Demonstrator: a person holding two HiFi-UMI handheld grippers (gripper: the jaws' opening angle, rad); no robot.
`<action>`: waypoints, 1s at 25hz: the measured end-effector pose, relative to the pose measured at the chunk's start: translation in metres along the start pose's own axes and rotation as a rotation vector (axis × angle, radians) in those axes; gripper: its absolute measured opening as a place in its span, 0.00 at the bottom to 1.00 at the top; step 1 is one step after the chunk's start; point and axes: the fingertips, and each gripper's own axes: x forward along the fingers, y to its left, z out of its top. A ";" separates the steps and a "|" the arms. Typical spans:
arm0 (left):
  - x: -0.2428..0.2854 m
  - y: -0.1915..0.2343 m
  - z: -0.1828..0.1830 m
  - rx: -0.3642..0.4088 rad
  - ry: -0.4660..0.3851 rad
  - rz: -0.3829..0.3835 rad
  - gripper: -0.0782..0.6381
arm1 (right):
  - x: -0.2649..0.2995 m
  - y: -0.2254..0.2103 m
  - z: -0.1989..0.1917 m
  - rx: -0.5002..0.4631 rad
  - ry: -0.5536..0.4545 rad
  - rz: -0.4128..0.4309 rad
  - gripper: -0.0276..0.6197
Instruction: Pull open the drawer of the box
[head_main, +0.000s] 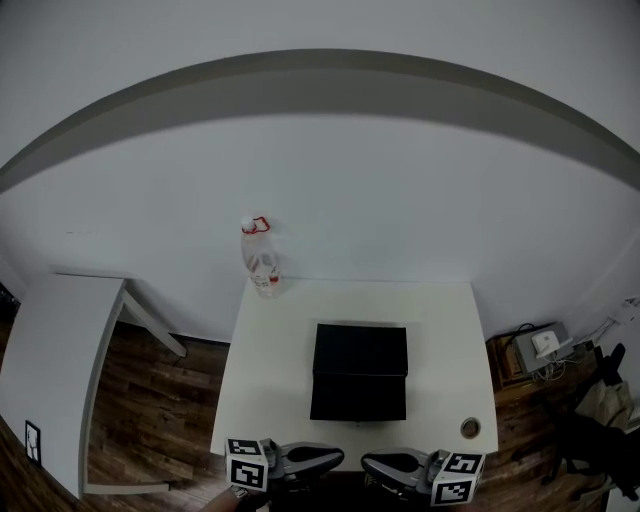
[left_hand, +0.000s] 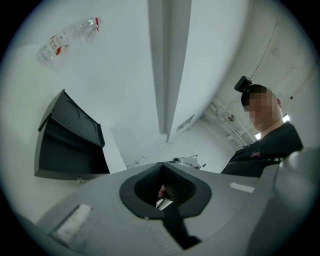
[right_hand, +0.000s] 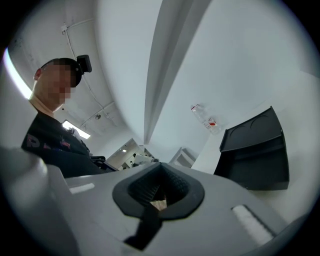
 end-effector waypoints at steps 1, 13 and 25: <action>-0.001 0.001 0.002 0.002 -0.006 0.005 0.11 | 0.000 0.000 0.000 0.000 0.003 0.002 0.05; 0.004 0.013 0.009 -0.008 0.005 0.026 0.11 | -0.008 -0.012 0.007 0.040 -0.048 -0.036 0.05; 0.005 0.015 0.008 -0.015 -0.006 0.028 0.11 | -0.008 -0.017 0.005 0.059 -0.048 -0.039 0.05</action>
